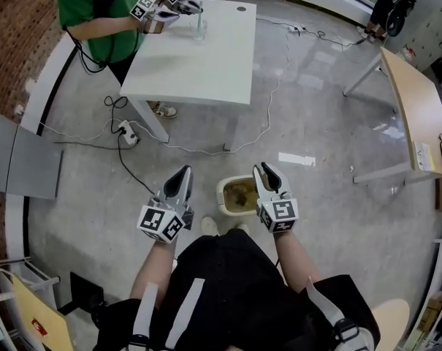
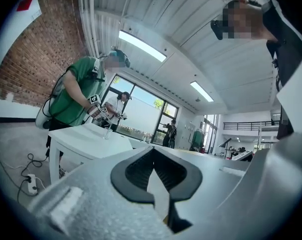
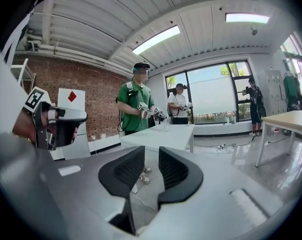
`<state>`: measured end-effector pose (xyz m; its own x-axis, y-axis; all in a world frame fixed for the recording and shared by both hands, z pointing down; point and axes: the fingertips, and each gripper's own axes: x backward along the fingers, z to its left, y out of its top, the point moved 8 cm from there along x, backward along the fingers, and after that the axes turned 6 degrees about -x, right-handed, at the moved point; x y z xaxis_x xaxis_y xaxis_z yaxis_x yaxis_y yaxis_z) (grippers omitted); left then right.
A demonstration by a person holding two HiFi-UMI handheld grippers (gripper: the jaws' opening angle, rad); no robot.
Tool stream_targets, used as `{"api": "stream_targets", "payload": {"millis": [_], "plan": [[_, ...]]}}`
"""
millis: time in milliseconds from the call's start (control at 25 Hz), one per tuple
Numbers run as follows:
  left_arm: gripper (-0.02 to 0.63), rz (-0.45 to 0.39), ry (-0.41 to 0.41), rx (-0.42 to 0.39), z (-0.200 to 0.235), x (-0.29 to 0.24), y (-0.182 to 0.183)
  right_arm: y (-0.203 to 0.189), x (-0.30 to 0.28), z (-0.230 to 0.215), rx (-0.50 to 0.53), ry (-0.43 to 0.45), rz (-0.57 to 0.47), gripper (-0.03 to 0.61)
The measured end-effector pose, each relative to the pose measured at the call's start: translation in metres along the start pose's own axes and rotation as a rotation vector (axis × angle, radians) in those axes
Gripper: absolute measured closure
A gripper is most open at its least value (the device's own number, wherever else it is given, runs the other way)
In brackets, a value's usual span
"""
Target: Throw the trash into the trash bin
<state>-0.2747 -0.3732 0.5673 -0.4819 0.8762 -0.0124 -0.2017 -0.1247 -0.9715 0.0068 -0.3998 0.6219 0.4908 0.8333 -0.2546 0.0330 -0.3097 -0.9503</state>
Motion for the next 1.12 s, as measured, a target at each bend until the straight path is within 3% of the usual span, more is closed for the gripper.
{"api": "stream_targets", "payload": {"millis": [240, 480, 720, 920, 1120], "plan": [[0.611, -0.087, 0.027, -0.029, -0.014, 0.005, 0.031, 0.046, 0.029, -0.017, -0.014, 0.009, -0.127, 0.534], [0.609, -0.187, 0.071, 0.026, -0.071, 0.011, 0.042, 0.066, 0.094, -0.045, -0.018, 0.066, -0.195, 0.571], [0.611, -0.212, 0.085, 0.029, -0.146, 0.029, 0.027, 0.059, 0.151, -0.069, -0.024, 0.110, -0.210, 0.571], [0.611, -0.204, 0.129, 0.059, -0.185, 0.059, 0.026, 0.056, 0.184, -0.075, -0.184, 0.121, -0.214, 0.572], [0.611, -0.184, 0.121, -0.041, -0.191, 0.079, 0.035, 0.065, 0.212, -0.067, -0.131, 0.099, -0.261, 0.572]]}}
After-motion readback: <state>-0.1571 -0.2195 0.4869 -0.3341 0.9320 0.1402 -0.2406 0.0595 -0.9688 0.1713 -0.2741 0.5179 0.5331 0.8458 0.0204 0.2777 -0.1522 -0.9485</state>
